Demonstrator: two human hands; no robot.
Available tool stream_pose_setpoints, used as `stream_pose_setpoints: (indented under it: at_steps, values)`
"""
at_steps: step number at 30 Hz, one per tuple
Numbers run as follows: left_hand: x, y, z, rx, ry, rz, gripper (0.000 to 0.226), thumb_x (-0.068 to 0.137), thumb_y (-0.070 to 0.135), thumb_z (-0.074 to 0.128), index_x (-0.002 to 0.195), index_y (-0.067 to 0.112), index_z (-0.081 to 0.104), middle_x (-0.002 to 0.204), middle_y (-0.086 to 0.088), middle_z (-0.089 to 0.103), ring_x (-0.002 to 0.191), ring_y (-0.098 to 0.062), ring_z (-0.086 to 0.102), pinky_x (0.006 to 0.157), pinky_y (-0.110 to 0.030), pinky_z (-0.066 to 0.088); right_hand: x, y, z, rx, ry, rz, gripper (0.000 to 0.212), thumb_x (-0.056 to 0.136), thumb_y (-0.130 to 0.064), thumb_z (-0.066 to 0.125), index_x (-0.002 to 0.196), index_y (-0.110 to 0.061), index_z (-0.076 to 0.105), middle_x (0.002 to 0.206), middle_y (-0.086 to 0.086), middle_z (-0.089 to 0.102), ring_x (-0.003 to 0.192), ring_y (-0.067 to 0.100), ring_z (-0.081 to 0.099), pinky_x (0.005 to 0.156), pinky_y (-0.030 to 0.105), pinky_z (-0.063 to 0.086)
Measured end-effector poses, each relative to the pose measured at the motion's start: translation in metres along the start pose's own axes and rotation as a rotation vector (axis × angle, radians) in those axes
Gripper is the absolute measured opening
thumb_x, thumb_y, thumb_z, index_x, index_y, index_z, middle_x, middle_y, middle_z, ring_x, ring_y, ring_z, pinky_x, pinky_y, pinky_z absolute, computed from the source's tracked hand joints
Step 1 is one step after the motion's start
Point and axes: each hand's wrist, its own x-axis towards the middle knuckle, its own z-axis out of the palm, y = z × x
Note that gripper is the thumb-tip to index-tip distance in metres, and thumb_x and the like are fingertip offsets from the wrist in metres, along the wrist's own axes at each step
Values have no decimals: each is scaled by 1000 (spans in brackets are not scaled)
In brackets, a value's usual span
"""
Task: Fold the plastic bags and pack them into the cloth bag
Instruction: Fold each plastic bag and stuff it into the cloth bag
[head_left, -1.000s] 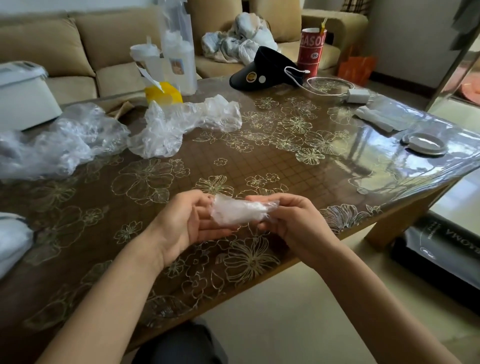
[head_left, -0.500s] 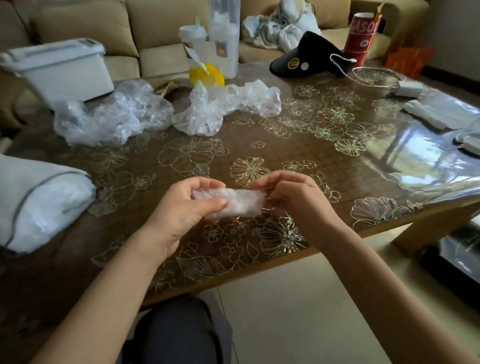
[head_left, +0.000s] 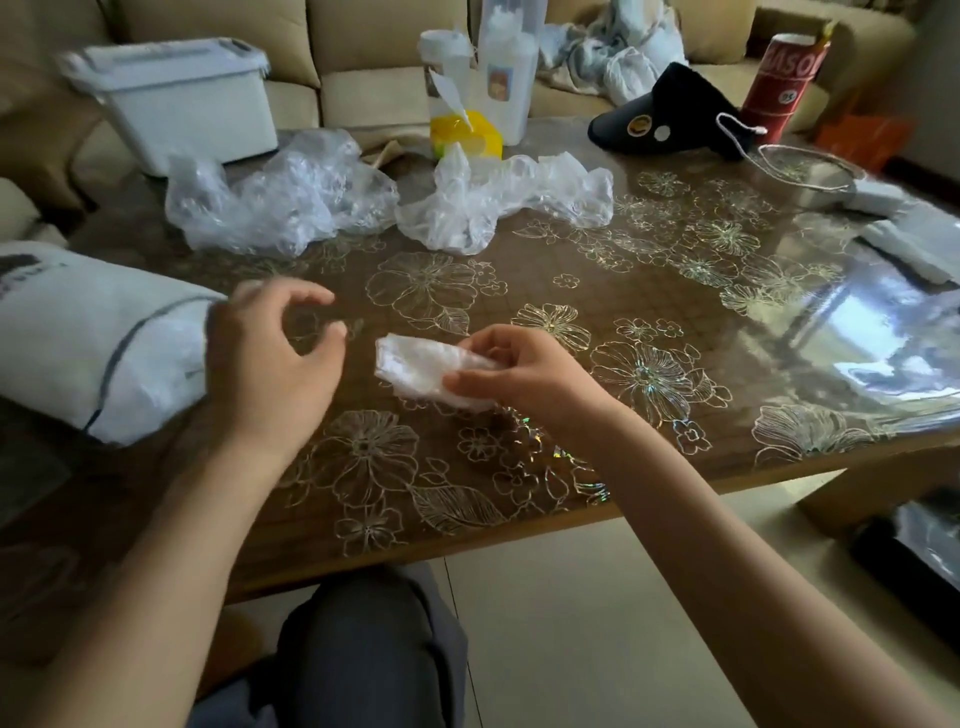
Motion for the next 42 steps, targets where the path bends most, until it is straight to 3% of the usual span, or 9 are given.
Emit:
stream_pose_setpoints:
  at_steps: [2,6,11,23,26,30,33,39,42]
  values:
    - [9,-19,-12,227,130,48,39,81,11,66,119,12,56,140,-10,42,132,-31,31,104,-38,23,7,-3,11,10,7,4,18,77,-5,74,88,-11,61,79,1,63,65,10,59,59,18,50]
    - [12,-62,-22,386,4,-141,67,85,10,63,144,14,32,158,-10,9,145,-30,1,115,-50,0,19,-9,38,55,-19,20,16,81,-8,71,94,-7,62,78,1,62,62,7,57,53,15,45]
    - [15,-79,-31,362,38,-167,57,96,9,45,149,15,23,159,-7,9,146,-24,1,115,-50,-2,33,-18,74,74,-91,14,14,82,-6,69,93,-8,60,85,7,61,66,12,57,51,17,45]
    - [23,-107,-51,-32,107,-204,48,95,-2,36,140,13,42,155,-8,23,145,-20,12,119,-39,7,74,-48,168,183,-326,-52,16,85,5,60,75,-7,57,65,6,49,48,10,48,48,22,40]
    - [20,-102,-52,-99,114,-172,43,97,2,36,138,11,46,153,-11,27,145,-21,14,118,-38,10,82,-47,189,34,-232,-68,11,83,7,57,76,-1,58,61,8,48,41,5,47,43,21,42]
    - [15,-99,-49,-127,101,-146,39,100,11,38,138,14,46,153,-8,28,145,-19,13,118,-43,10,85,-38,205,-351,-83,-169,41,85,-17,62,50,-12,41,55,8,46,53,15,41,52,29,34]
    - [12,-102,-49,-129,111,-140,38,100,11,38,137,14,47,152,-7,29,145,-20,13,118,-46,11,87,-41,209,-417,-79,-104,42,89,-26,56,53,-13,40,54,4,44,49,14,39,46,25,33]
    - [14,-104,-43,-169,104,-119,38,98,15,39,135,12,50,152,-8,30,145,-20,12,118,-43,10,94,-58,217,314,-350,281,25,100,-10,37,78,-10,50,46,0,54,43,9,53,41,18,41]
    - [13,-108,-39,-154,92,-97,36,98,6,41,131,10,54,151,-7,33,145,-22,14,117,-47,12,102,-55,218,588,-274,365,34,101,-6,28,71,-12,42,36,-1,48,46,18,62,36,12,37]
